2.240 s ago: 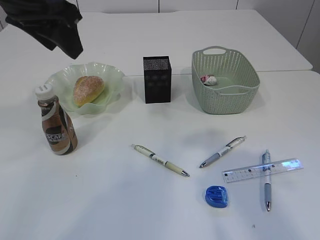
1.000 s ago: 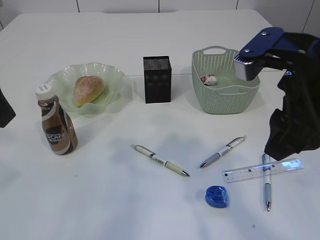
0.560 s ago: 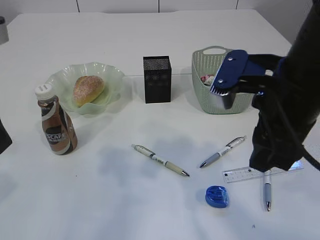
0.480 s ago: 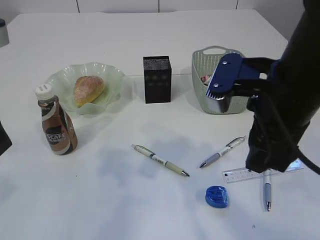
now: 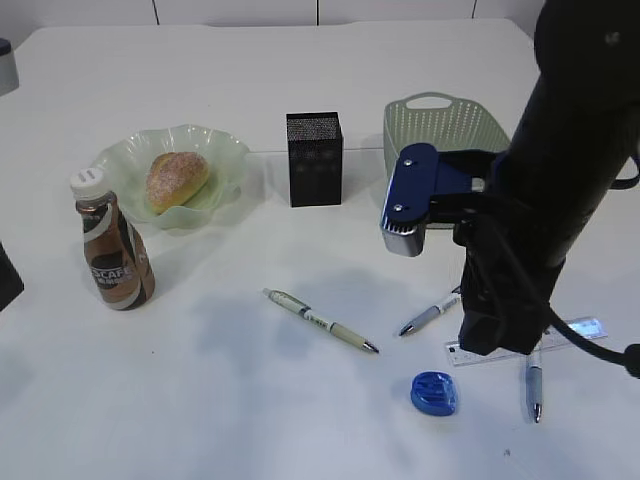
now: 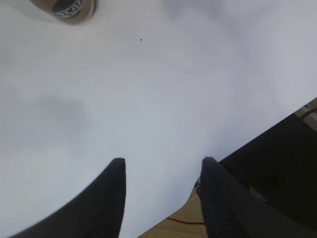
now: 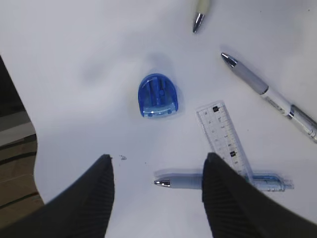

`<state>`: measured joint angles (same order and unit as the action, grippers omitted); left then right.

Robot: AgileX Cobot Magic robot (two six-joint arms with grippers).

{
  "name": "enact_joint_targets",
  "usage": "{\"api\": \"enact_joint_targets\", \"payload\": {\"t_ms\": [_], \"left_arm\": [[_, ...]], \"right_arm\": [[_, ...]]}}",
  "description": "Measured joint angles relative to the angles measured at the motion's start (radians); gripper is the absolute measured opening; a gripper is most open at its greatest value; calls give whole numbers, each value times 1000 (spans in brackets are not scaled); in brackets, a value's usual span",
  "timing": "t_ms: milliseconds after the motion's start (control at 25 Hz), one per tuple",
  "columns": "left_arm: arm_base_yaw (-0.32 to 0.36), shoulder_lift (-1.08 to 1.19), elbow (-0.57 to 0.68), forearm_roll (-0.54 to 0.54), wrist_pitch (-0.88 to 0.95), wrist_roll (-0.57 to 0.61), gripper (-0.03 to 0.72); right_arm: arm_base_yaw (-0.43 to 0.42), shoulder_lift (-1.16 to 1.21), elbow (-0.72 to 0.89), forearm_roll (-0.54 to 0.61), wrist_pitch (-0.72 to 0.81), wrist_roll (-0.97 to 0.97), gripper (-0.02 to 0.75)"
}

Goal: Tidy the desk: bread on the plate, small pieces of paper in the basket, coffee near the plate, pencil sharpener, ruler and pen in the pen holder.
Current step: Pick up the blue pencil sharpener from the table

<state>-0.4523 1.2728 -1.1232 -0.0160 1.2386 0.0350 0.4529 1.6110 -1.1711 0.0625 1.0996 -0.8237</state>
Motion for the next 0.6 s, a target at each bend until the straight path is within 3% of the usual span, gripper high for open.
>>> {"api": "enact_joint_targets", "payload": {"t_ms": [600], "left_arm": [[0,0,0,0,-26,0,327]], "right_arm": [[0,129,0,9,-108,-22,462]]}}
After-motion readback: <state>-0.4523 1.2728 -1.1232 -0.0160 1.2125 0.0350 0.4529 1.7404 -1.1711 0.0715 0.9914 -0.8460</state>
